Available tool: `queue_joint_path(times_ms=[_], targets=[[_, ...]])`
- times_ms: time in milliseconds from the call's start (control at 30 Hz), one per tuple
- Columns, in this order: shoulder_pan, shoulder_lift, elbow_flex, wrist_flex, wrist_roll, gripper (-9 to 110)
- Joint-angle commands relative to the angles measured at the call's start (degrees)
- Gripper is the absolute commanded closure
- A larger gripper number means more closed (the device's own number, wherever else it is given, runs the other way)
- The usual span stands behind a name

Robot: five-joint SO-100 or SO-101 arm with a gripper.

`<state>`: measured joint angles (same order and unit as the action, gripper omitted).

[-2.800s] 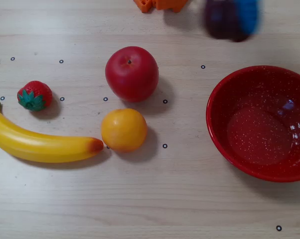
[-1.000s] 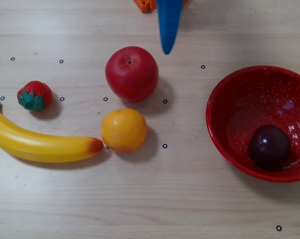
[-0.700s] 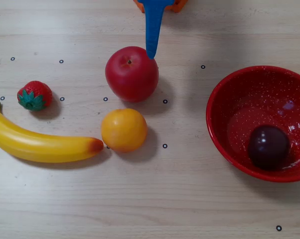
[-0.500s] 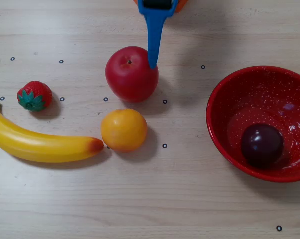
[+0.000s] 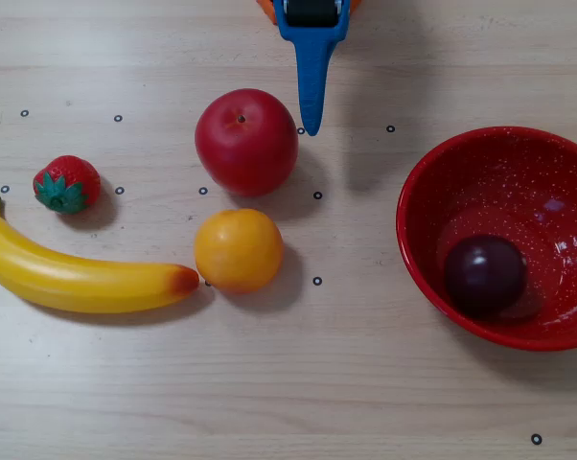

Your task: Put plum in the red bowl.

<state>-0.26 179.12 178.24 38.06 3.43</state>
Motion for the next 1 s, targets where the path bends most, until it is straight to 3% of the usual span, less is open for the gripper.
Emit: queue_joint_path(times_ms=[0, 233, 967], targets=[[1.14, 1.58, 0.53, 4.66, -1.23, 101], [1.85, 5.89, 0.53, 12.04, 0.53, 101], [1.32, 5.89, 0.44, 12.3, 0.09, 101]])
